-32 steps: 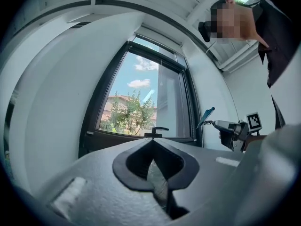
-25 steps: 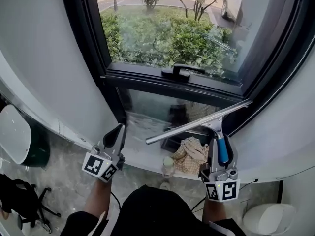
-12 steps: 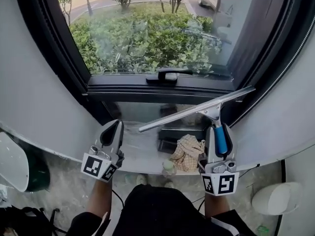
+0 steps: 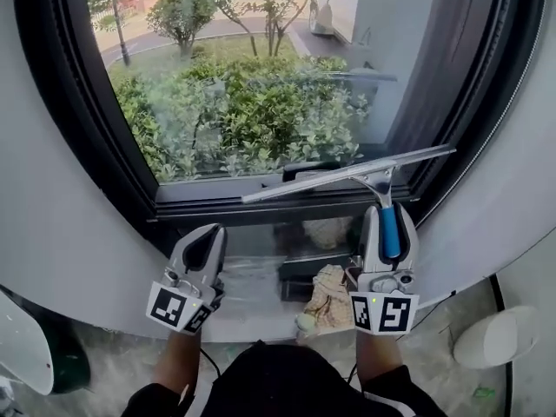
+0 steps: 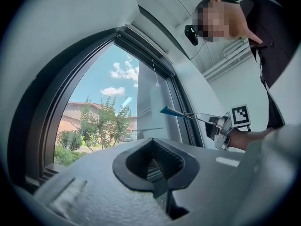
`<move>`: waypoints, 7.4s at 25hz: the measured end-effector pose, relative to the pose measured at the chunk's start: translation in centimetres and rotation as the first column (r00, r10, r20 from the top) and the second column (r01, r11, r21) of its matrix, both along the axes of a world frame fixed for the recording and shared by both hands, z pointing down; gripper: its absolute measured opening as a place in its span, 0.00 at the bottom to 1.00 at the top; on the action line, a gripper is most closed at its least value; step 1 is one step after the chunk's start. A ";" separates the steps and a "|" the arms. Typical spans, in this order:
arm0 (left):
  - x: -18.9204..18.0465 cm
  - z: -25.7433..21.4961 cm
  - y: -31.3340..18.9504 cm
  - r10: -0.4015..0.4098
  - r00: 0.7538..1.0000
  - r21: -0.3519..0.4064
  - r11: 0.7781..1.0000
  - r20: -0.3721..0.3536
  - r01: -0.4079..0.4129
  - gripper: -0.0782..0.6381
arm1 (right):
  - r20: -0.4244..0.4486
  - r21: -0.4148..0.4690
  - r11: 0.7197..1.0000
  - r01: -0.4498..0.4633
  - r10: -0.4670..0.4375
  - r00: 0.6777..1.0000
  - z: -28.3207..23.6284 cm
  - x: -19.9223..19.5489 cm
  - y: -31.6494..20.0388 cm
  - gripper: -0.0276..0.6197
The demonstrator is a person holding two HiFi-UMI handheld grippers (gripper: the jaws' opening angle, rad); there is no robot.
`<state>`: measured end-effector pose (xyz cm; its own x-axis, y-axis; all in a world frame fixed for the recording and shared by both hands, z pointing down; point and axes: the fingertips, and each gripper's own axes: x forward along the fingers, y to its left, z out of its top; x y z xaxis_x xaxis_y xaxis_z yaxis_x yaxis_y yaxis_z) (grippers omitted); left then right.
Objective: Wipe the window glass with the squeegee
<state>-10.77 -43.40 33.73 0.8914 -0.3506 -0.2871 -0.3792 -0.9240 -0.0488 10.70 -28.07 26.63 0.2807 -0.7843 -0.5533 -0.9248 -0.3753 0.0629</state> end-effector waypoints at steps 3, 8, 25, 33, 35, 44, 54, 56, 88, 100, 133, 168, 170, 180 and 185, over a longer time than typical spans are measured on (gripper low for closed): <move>0.1 -0.4 -0.7 0.043 0.999 0.011 0.999 -0.008 -0.043 0.11 | -0.010 0.036 0.997 -0.063 0.063 0.998 -1.8 -0.1 -1.5 0.25; 0.6 -0.8 -1.3 0.078 0.997 0.047 0.996 0.010 -0.079 0.11 | -0.014 0.083 0.993 -0.084 0.085 0.996 -4.6 0.2 -3.8 0.25; 4.1 -4.1 -3.7 0.075 0.997 0.113 0.991 0.006 -0.075 0.11 | -0.077 0.277 0.953 -0.122 0.148 0.986 -14.2 3.6 -7.9 0.25; 4.7 -3.9 -4.6 0.077 0.997 0.123 0.989 0.008 -0.078 0.11 | -0.111 0.346 0.925 -0.157 0.207 0.972 -17.5 3.9 -9.8 0.25; 4.8 -4.0 -4.5 0.077 0.997 0.132 0.988 0.012 -0.078 0.11 | -0.141 0.356 0.919 -0.171 0.233 0.962 -18.4 3.9 -10.1 0.25; 4.7 -3.9 -4.5 0.071 0.997 0.132 0.988 0.032 -0.075 0.11 | -0.098 0.444 0.879 -0.174 0.240 0.966 -22.3 5.1 -10.9 0.25; 5.2 -3.3 -4.9 0.092 0.994 0.140 0.985 0.058 -0.099 0.11 | -0.057 0.462 0.877 -0.131 0.177 0.982 -23.9 6.2 -12.9 0.25; 5.3 -3.4 -4.8 0.098 0.994 0.136 0.985 0.049 -0.104 0.11 | -0.073 0.465 0.876 -0.126 0.180 0.981 -24.0 6.2 -13.0 0.25; 6.8 -1.6 -4.5 0.100 0.994 0.123 0.987 0.049 -0.106 0.11 | -0.093 0.476 0.871 -0.120 0.186 0.978 -21.5 6.6 -13.3 0.25; 6.9 -1.3 -3.8 0.113 0.992 0.110 0.987 0.049 -0.118 0.11 | -0.095 0.442 0.888 -0.124 0.183 0.978 -19.5 6.5 -13.0 0.25; 6.5 1.4 -1.9 0.134 0.987 0.048 0.989 0.093 -0.139 0.11 | -0.057 0.342 0.930 -0.133 0.162 0.985 -14.4 6.1 -12.5 0.25; 6.7 2.9 -1.9 0.142 0.986 -0.001 0.990 0.090 -0.142 0.11 | -0.016 0.270 0.951 -0.151 0.161 0.987 -9.5 5.8 -12.1 0.25; 6.6 3.0 -1.9 0.137 0.987 -0.002 0.990 0.088 -0.138 0.11 | -0.015 0.262 0.953 -0.151 0.161 0.987 -9.2 5.8 -12.1 0.25; 6.5 3.1 -1.7 0.132 0.987 -0.011 0.991 0.090 -0.131 0.11 | -0.006 0.226 0.961 -0.157 0.163 0.987 -7.6 5.8 -12.0 0.25; 6.4 3.4 -1.5 0.137 0.986 -0.020 0.991 0.092 -0.136 0.11 | -0.001 0.213 0.964 -0.158 0.162 0.987 -7.1 5.8 -12.0 0.25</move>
<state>-4.35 -44.87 37.17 0.9536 -0.2274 -0.1973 -0.2441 -0.9676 -0.0650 16.54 -40.07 19.57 0.3814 -0.5944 -0.7079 -0.8510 -0.5249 -0.0178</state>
